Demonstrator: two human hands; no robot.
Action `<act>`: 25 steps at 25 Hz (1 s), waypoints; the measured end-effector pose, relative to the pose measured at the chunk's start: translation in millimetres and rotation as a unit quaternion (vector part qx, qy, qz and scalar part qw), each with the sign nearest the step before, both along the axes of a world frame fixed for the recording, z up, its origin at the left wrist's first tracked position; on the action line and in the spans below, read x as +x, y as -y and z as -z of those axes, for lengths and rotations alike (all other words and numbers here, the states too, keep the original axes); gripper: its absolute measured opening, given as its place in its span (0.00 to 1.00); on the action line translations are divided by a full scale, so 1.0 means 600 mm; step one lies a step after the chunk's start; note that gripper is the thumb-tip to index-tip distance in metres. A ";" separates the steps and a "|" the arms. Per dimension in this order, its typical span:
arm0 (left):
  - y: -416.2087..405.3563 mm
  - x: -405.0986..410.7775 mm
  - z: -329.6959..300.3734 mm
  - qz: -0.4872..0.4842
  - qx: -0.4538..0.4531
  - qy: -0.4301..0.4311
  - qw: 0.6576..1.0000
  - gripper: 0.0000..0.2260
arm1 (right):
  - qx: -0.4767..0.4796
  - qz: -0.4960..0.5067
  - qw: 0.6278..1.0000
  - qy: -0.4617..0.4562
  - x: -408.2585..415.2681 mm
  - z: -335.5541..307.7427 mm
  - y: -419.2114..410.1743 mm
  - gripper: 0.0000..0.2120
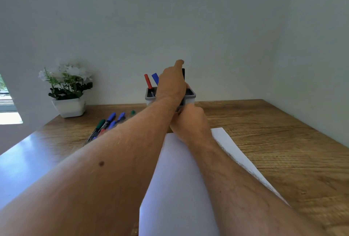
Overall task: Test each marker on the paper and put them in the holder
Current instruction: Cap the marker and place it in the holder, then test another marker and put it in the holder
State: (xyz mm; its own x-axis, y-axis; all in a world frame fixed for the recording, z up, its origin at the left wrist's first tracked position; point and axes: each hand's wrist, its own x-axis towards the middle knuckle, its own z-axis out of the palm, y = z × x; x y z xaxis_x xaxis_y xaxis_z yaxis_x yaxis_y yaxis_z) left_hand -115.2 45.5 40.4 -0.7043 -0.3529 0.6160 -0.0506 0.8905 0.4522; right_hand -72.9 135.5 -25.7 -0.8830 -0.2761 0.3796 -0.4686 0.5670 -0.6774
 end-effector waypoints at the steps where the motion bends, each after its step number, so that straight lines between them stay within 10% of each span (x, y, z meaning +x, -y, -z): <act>1: -0.002 0.001 -0.002 -0.012 -0.008 0.006 1.000 0.30 | 0.003 -0.001 1.000 0.004 0.000 -0.001 0.000 0.12; 15: 0.064 0.161 -0.039 -0.069 0.084 -0.067 0.992 0.07 | 0.048 0.004 0.998 0.032 0.016 -0.015 0.008 0.07; 25: 0.094 0.203 0.051 -0.201 -0.045 0.196 0.959 0.13 | 0.061 -0.025 0.998 -0.003 0.018 0.001 0.015 0.10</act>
